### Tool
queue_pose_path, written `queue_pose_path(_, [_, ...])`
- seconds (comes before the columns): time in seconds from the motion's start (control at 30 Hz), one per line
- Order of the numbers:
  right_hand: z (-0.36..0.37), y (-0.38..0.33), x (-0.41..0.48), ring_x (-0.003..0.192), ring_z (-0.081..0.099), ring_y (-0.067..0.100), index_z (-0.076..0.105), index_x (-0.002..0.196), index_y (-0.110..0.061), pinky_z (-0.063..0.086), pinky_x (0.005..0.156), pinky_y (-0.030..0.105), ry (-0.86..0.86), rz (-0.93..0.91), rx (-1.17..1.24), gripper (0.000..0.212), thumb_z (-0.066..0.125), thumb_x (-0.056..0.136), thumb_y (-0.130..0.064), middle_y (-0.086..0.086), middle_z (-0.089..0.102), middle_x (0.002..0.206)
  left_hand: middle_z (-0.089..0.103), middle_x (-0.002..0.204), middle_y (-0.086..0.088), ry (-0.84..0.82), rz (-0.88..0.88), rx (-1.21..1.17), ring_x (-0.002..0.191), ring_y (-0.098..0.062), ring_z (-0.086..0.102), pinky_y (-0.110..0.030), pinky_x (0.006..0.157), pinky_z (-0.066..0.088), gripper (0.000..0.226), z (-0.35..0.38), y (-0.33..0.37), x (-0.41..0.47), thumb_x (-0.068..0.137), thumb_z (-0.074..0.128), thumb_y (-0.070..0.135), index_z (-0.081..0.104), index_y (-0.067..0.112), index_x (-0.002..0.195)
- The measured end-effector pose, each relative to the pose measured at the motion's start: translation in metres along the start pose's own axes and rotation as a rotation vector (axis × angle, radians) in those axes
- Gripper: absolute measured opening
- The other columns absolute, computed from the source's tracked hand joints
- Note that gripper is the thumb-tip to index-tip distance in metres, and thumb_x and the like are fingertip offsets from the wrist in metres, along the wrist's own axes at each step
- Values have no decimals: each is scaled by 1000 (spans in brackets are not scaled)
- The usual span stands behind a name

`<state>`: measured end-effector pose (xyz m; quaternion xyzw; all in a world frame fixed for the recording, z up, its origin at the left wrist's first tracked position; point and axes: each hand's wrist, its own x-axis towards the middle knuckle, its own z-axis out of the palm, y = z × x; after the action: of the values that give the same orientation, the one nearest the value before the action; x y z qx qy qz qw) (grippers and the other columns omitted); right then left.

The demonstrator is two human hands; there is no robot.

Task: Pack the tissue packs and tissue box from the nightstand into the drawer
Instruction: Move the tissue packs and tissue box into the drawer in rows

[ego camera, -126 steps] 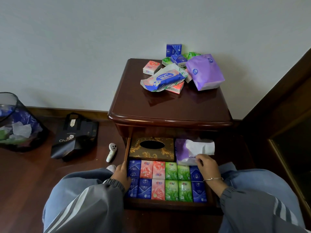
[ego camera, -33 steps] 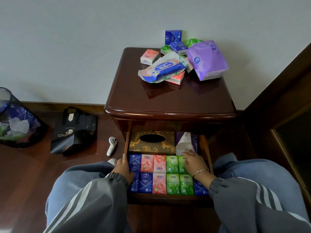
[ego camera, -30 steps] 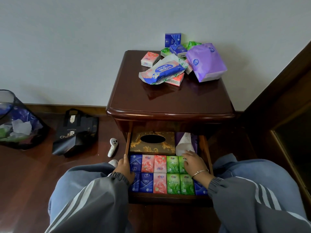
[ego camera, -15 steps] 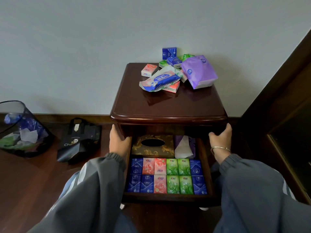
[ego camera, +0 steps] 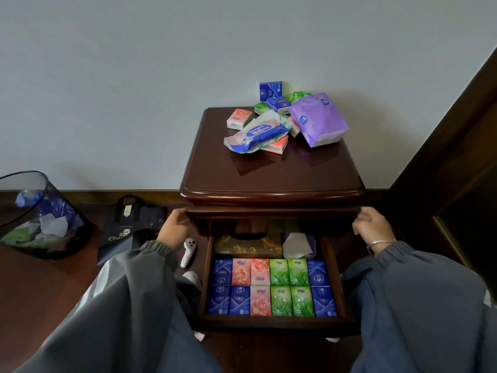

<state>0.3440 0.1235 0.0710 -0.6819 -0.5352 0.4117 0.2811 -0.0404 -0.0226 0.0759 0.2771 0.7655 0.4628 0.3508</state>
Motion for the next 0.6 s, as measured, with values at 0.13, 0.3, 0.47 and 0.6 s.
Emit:
queue_pose_path(0.13, [-57, 5, -40, 84, 61, 19, 63, 111, -4, 44, 78, 29, -388, 34, -264, 32, 56, 81, 5, -1, 64, 77, 65, 112, -27, -252, -99, 300, 84, -33, 58, -40, 73, 44, 43, -54, -12, -23, 82, 39, -21, 61, 5, 109])
queue_pose_path(0.3, [-70, 4, -100, 142, 24, 12, 31, 145, -20, 18, 113, 21, -499, -254, -696, 66, 62, 88, -20, -1, 30, 152, 62, 116, 6, -296, 197, 817, 102, -11, 59, -30, 95, 48, 28, -58, 2, -71, 94, 53, 16, 62, 25, 120])
queue_pose_path(0.47, [-12, -13, -148, 131, 41, 3, 47, 136, -27, 30, 108, 18, -521, -525, -636, 47, 49, 93, -44, -13, 47, 141, 53, 116, 20, -443, 573, 754, 105, 6, 50, -3, 88, 36, 31, 15, 12, -125, 97, 49, 33, 59, 28, 126])
queue_pose_path(0.6, [9, -16, -155, 116, 55, 4, 61, 123, -27, 41, 96, 19, -492, -580, -668, 39, 43, 94, -47, -13, 63, 124, 63, 104, 8, -483, 592, 853, 97, -8, 58, -25, 88, 47, 34, 37, 12, -139, 98, 44, 42, 68, 21, 109])
